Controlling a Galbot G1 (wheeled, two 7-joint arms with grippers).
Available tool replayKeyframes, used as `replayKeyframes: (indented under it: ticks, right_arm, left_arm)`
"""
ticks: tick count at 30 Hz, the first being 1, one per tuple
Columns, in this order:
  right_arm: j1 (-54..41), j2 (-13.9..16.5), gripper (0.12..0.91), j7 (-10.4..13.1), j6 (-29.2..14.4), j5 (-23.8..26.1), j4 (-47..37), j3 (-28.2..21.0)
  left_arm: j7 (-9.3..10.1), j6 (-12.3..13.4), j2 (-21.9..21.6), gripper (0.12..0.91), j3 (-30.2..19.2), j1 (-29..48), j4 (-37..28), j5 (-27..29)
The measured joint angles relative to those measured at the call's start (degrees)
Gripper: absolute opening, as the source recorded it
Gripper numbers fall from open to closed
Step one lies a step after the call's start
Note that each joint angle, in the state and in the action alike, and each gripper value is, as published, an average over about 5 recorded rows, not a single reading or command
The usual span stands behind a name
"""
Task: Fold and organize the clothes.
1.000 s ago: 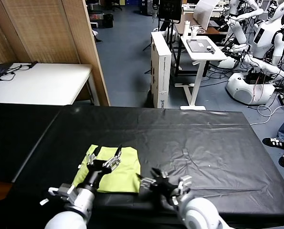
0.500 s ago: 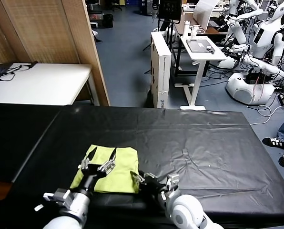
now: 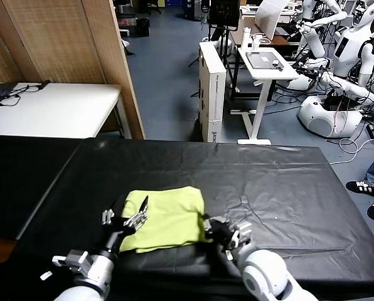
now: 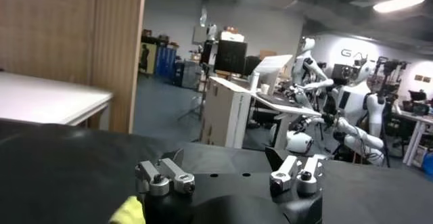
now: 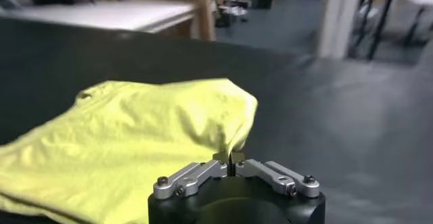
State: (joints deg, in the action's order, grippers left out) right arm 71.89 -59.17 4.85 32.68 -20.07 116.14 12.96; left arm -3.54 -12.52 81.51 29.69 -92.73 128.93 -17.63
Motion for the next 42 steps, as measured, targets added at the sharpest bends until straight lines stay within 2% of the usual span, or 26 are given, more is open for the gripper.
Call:
replayKeyframes:
  ticks: [3, 9, 12, 17, 20, 23, 28, 36, 39, 42]
  right_arm:
    - [0.5, 1.4, 0.151, 0.5, 0.5, 0.7, 0.1, 2.1]
    - [1.6, 2.8, 0.172, 1.7, 2.6, -1.7, 1.4, 4.5]
    - [2.7, 3.4, 0.298, 2.4, 3.8, -3.7, 2.3, 5.8]
    - [5.9, 3.9, 0.616, 3.1, 4.5, -5.4, 4.4, 8.8]
    - [7.9, 3.7, 0.794, 2.0, 1.9, -6.3, 5.3, 11.0]
    - [8.5, 3.1, 0.888, 0.0, -2.6, -6.0, 5.1, 12.3]
    - [5.8, 2.0, 0.906, -2.8, -8.4, -2.5, 2.4, 11.2]
    - [-2.1, -0.3, 0.907, -2.8, -15.0, 1.9, -5.9, 6.2]
    - [-4.0, -1.3, 0.907, -2.5, -15.7, 3.9, -9.3, 4.8]
    - [-5.1, -2.6, 0.907, -2.5, -14.5, 7.3, -12.5, 3.5]
  left_arm:
    - [-0.14, 0.1, 0.4, 0.907, -0.5, -0.1, -0.1, 0.1]
    - [-0.51, 0.6, 0.9, 0.907, -1.1, -0.6, -0.5, 0.5]
    - [-0.72, 0.8, 0.8, 0.907, -1.0, -0.8, -0.8, 0.5]
    - [-0.87, 0.9, 0.4, 0.907, -0.8, -0.6, -1.4, 0.3]
    - [-0.85, 0.9, 0.3, 0.907, -0.7, -0.3, -1.7, 0.0]
    - [-0.81, 0.9, 0.4, 0.907, -0.8, -0.1, -1.9, -0.1]
    - [-0.77, 0.9, 0.7, 0.907, -1.2, -0.3, -1.9, 0.1]
    - [-0.81, 2.2, 1.0, 0.907, -0.6, -2.2, -2.0, 0.7]
    - [-0.85, 2.8, 1.1, 0.907, -0.4, -2.8, -2.2, 0.8]
    - [-0.89, 3.2, 1.3, 0.907, -0.4, -3.4, -2.3, 1.0]
